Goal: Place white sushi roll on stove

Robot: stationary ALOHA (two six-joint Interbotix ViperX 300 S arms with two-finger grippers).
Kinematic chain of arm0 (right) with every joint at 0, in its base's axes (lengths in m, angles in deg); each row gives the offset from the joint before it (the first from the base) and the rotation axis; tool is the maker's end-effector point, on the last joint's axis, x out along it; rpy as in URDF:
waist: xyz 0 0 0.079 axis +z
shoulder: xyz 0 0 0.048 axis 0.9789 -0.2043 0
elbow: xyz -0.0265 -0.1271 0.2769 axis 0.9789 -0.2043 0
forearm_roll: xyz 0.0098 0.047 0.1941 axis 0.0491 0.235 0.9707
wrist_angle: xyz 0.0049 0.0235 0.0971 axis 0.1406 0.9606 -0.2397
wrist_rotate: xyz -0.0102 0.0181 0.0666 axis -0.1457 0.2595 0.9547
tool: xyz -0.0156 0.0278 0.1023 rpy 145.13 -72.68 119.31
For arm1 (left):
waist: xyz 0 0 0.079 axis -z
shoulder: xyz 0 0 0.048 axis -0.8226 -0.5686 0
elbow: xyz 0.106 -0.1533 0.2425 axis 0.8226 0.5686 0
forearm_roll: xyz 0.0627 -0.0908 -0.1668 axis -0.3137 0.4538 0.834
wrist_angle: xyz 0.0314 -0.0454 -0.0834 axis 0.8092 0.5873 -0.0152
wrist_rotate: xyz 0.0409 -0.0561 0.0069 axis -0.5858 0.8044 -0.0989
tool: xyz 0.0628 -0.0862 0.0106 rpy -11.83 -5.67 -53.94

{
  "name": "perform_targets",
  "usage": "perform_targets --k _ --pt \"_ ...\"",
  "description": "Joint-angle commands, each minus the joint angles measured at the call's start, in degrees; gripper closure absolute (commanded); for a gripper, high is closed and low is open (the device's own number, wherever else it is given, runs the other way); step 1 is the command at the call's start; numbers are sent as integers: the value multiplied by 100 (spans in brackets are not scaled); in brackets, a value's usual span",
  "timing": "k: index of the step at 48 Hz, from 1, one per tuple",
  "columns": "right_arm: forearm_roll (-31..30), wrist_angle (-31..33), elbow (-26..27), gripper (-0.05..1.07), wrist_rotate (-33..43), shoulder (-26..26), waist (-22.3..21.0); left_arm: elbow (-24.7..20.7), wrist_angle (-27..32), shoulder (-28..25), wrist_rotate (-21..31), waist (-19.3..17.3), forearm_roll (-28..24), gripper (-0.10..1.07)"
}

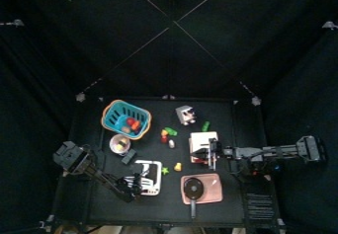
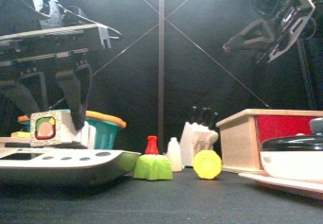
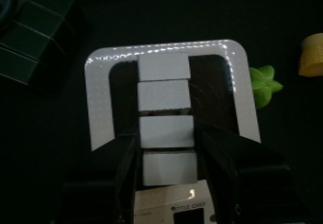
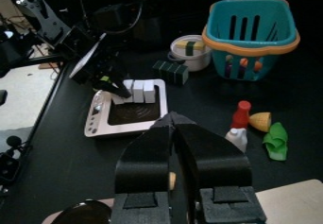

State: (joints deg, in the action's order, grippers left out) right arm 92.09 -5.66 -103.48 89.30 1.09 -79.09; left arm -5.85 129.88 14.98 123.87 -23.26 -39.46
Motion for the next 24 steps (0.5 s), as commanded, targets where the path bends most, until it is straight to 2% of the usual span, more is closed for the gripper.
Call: perform_targets --k 1,24 --pt "0 -26 123 100 0 0 18 -88 -53 123 26 9 -53 23" --pt "0 -26 132 100 0 -62 9 70 -369 158 26 -35 -193 22"
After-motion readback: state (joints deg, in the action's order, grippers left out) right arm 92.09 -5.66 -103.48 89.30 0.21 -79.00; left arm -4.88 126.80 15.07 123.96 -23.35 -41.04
